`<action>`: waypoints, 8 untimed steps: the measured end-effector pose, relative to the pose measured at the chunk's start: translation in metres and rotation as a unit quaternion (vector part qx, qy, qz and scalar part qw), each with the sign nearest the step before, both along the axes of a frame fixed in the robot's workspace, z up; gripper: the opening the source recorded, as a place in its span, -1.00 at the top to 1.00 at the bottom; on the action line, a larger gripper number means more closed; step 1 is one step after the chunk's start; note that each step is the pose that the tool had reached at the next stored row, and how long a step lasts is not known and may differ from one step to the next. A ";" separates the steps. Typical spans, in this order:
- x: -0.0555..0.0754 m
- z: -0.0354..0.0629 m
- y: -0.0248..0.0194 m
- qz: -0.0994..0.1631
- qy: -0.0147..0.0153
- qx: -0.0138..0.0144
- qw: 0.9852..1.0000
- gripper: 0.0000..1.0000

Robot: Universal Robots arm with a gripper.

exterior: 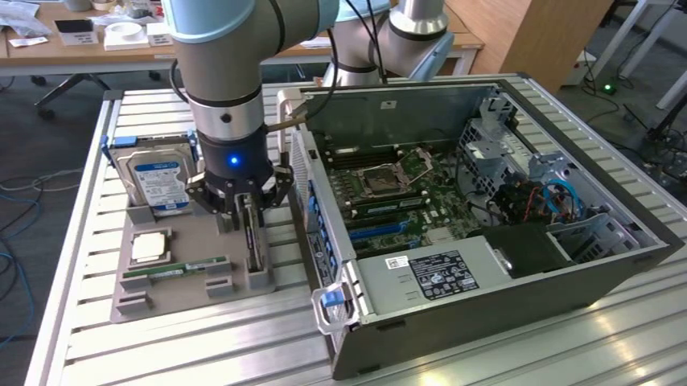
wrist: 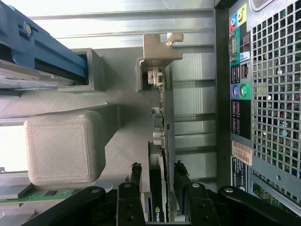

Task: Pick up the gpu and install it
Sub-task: 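Pick up the gpu and move the gpu toward the slot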

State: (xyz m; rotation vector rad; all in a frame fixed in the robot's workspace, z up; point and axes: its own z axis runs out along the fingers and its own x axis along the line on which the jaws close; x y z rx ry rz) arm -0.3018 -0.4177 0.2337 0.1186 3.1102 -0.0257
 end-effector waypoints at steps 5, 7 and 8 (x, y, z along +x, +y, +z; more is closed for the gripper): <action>0.000 -0.0001 -0.0014 0.000 0.000 0.002 1.000 0.17; 0.000 0.0000 -0.0020 0.000 0.000 0.002 1.000 0.17; 0.000 -0.0001 -0.0022 0.000 0.000 0.002 1.000 0.17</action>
